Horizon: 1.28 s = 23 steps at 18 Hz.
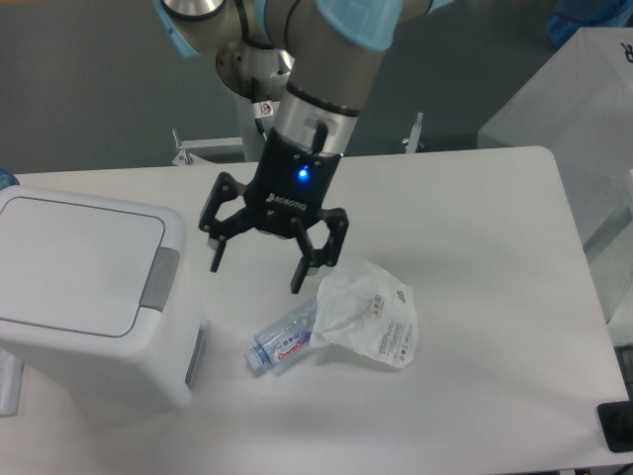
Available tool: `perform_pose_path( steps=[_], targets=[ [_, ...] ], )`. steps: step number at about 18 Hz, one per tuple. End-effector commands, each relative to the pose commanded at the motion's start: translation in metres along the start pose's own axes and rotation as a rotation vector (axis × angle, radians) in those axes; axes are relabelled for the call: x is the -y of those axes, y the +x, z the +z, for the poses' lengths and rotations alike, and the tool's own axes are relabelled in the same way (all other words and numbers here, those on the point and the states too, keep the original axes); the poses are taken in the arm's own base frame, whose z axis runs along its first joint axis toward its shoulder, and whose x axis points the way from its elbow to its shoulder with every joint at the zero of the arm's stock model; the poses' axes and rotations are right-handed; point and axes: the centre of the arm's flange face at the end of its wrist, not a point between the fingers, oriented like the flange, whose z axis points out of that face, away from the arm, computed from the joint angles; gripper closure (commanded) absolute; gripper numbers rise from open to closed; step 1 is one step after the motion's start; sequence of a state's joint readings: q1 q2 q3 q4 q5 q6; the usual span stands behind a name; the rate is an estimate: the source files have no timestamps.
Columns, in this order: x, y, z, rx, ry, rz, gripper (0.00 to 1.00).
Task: Open the trash can
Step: 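Lower the gripper onto the lid's grey side edge, then push the gripper against the lid to swing it open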
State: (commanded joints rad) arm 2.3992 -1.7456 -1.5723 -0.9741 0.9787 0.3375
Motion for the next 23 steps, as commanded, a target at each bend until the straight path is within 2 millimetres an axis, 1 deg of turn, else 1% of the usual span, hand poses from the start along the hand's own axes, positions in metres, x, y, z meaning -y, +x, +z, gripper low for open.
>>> perform_pose_path(
  steps=[2,7,9,13,17,23],
  targets=[
    [0.0,0.005,0.009,-0.011,-0.011,0.007,0.0],
    [-0.001,0.005,0.016,-0.016,-0.02,0.009,0.0],
    [-0.002,0.012,0.023,-0.025,-0.03,0.016,0.0],
    [-0.003,0.013,0.025,-0.027,-0.034,0.014,0.0],
    [-0.003,0.022,0.027,-0.034,-0.038,0.019,0.0],
    [-0.004,0.02,0.03,-0.034,-0.042,0.016,0.0]
  ],
)
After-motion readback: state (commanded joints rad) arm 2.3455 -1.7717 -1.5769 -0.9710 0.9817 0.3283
